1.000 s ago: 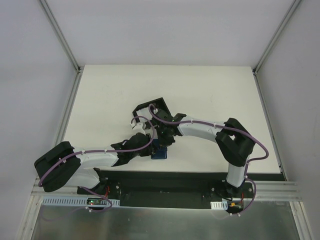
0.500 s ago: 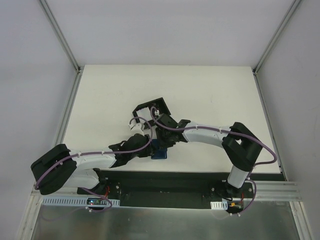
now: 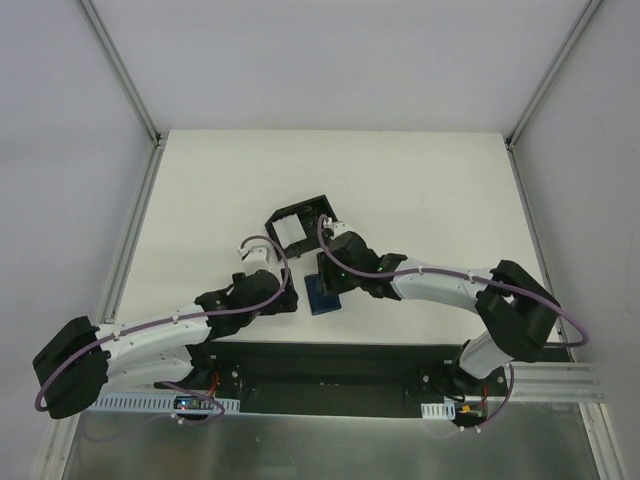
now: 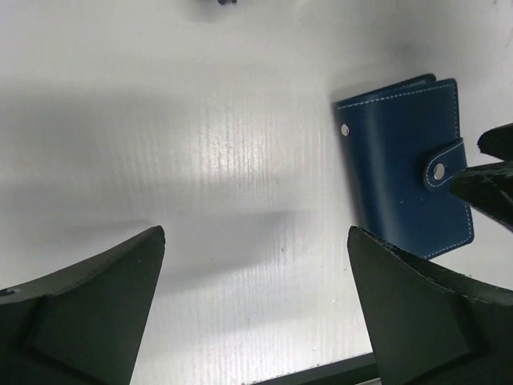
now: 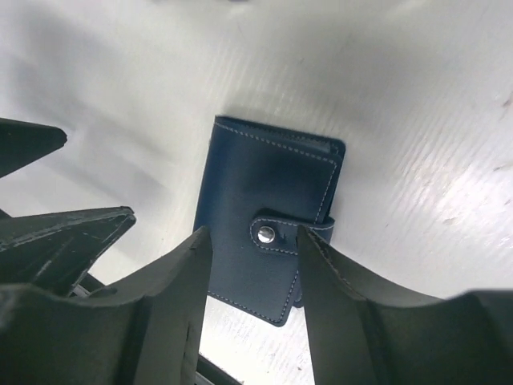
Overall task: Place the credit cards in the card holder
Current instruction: Close the card holder at the center of the board, then reset both arms
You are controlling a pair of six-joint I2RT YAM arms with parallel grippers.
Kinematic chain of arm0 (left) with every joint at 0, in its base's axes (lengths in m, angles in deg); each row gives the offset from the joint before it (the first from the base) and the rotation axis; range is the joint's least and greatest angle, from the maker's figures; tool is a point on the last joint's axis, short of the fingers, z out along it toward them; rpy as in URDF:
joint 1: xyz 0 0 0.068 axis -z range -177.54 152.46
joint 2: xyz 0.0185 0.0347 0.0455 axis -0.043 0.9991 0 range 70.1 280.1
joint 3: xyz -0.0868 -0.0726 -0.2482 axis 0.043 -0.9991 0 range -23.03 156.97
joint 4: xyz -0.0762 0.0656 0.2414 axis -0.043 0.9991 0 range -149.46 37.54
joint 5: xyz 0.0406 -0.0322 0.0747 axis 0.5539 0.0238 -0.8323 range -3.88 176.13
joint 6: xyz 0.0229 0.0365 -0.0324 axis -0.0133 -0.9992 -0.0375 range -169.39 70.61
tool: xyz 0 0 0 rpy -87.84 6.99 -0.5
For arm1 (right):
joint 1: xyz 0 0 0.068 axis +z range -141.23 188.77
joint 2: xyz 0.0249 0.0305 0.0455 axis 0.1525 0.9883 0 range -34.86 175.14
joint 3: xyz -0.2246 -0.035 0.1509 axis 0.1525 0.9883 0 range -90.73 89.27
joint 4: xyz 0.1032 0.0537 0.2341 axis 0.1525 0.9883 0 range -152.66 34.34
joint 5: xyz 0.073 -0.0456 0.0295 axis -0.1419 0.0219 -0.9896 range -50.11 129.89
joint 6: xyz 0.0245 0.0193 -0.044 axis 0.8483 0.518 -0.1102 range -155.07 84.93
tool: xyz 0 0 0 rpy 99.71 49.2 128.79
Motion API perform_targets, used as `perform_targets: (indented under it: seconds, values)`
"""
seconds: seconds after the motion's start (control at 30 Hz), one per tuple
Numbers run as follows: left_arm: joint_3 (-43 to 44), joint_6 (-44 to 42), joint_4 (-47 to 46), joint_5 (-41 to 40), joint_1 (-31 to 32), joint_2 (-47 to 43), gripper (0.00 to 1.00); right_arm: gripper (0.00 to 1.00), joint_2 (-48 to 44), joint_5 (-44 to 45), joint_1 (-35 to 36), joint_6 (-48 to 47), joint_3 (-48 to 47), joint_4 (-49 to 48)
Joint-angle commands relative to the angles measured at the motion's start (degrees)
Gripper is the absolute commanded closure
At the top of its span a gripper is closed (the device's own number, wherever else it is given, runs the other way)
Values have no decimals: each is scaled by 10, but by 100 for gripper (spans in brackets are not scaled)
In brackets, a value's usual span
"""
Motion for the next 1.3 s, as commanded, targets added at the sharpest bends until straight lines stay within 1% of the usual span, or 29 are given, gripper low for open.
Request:
perform_targets:
  seconds: [0.0,0.13,0.4,0.6,0.7,0.87,0.93,1.0,1.13,1.17,1.2,1.27]
  values:
    - [20,-29,73,-49,-12,-65,1,50,-57,21,-3,-32,14,-71]
    - [9,-39,85,-43,-36,-104,1,47,-83,32,-4,-29,39,-85]
    - [2,-50,108,-6,-91,-124,1,46,-132,73,-6,5,107,-99]
    - [-7,-66,120,7,-131,-148,1,36,-178,95,-26,30,160,-97]
    - [-3,-84,132,10,-165,-155,1,30,-217,113,-44,35,185,-91]
    - [4,-111,140,43,-264,-175,1,18,-313,134,-112,30,223,-45]
    - [4,-103,133,63,-305,-177,1,13,-367,153,-143,19,232,-25]
    - [7,-95,125,72,-337,-176,1,9,-403,173,-173,7,238,17]
    - [34,-87,128,73,-398,-151,1,1,-483,208,-242,-17,241,63]
    - [53,-85,133,66,-402,-143,1,3,-496,204,-260,-23,244,67]
    - [62,-82,140,55,-402,-137,1,4,-502,193,-288,-25,245,72]
    - [88,-67,164,16,-402,-116,1,4,-484,127,-359,-17,229,110]
